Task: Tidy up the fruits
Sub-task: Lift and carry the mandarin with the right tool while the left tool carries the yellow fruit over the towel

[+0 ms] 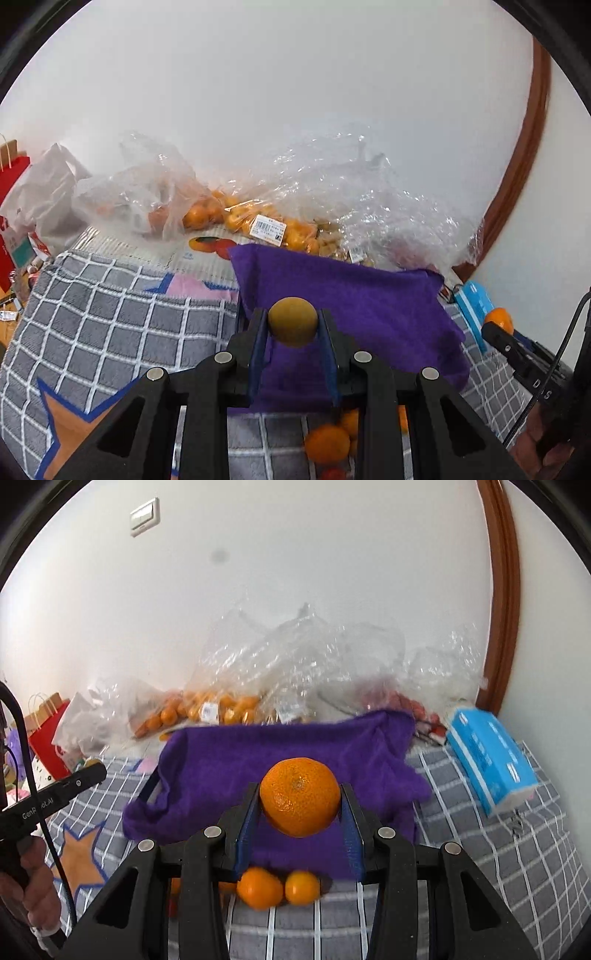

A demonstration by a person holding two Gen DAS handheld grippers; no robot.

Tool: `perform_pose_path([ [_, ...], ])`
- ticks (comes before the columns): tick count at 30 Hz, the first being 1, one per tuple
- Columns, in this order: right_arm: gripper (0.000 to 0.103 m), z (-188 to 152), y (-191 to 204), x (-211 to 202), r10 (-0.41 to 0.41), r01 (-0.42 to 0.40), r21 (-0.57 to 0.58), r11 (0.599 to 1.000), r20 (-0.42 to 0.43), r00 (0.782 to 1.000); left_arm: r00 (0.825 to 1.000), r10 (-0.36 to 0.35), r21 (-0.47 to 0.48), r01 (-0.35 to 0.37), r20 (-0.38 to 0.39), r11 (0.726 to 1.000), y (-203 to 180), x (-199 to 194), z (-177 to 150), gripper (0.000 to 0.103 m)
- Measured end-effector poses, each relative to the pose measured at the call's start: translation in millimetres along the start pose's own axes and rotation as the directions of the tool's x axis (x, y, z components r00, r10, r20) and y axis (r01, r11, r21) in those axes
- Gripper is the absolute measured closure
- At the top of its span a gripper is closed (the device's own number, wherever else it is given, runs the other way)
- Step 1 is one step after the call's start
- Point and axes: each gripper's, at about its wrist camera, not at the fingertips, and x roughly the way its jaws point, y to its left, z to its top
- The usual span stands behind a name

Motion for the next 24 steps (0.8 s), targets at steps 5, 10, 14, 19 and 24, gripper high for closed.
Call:
perform_pose_path([
  [5,0.061,14.1,4.0,27.7,0.023,-0.023,0.003,1.000,0.003,1.000,1.000,-0.016,-0.041,0.016,-0.002,0.999,-1.4,25.4,14.2,0.077],
  [10,0.061,15.7,5.8,54.5,0.022,-0.022,-0.012,1.000,-0.005,1.000,1.000,0.015,-0.003,-0.015,0.001,1.000,-3.3,53.0,3.6,0.077],
  [14,0.061,2.9,-6.0,78.6,-0.004,0.003,-0.022,1.000,-0.046,0.999,1.000,0.014,0.007,-0.014,-0.028,1.000,0.0,70.8,-10.7,0.077],
  [19,0.061,-6.0,-18.1,89.9,-0.024,0.023,-0.009,1.000,-0.067,0.997,1.000,0.001,0.018,0.000,-0.004,1.000,0.0,77.6,-16.6,0.077],
  [24,0.061,-11.9,-22.4,95.3,-0.027,0.027,-0.006,1.000,-0.069,0.997,1.000,-0.026,0.010,0.026,-0.003,1.000,0.2,81.4,-20.2,0.077],
])
